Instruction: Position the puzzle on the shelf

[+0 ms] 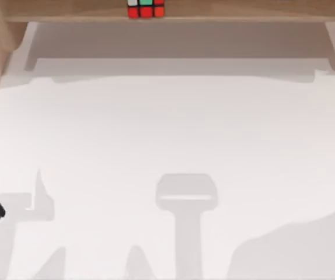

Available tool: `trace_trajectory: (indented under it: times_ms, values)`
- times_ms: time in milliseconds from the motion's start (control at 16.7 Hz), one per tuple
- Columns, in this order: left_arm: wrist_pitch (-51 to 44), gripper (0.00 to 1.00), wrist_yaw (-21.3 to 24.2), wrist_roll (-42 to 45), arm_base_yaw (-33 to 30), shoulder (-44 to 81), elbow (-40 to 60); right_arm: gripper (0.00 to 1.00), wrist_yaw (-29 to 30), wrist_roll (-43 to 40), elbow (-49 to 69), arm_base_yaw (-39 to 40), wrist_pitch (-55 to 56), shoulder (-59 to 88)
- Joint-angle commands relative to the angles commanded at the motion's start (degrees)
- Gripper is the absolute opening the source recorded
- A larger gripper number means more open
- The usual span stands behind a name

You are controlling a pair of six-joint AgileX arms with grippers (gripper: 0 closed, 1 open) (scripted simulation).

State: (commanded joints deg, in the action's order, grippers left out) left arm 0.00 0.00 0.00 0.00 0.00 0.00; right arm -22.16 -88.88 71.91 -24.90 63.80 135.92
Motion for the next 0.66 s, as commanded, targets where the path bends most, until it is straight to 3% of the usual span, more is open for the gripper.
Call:
trace_trajectory:
  times_ms: [300,660]
  values:
    - [0.0,1.0,0.0,0.0,0.0,0.0,0.0,0.98,0.0,0.0,0.0,0.0,0.0,0.0]
    - [0.0,1.0,0.0,0.0,0.0,0.0,0.0,1.0,0.0,0.0,0.0,0.0,0.0,0.0]
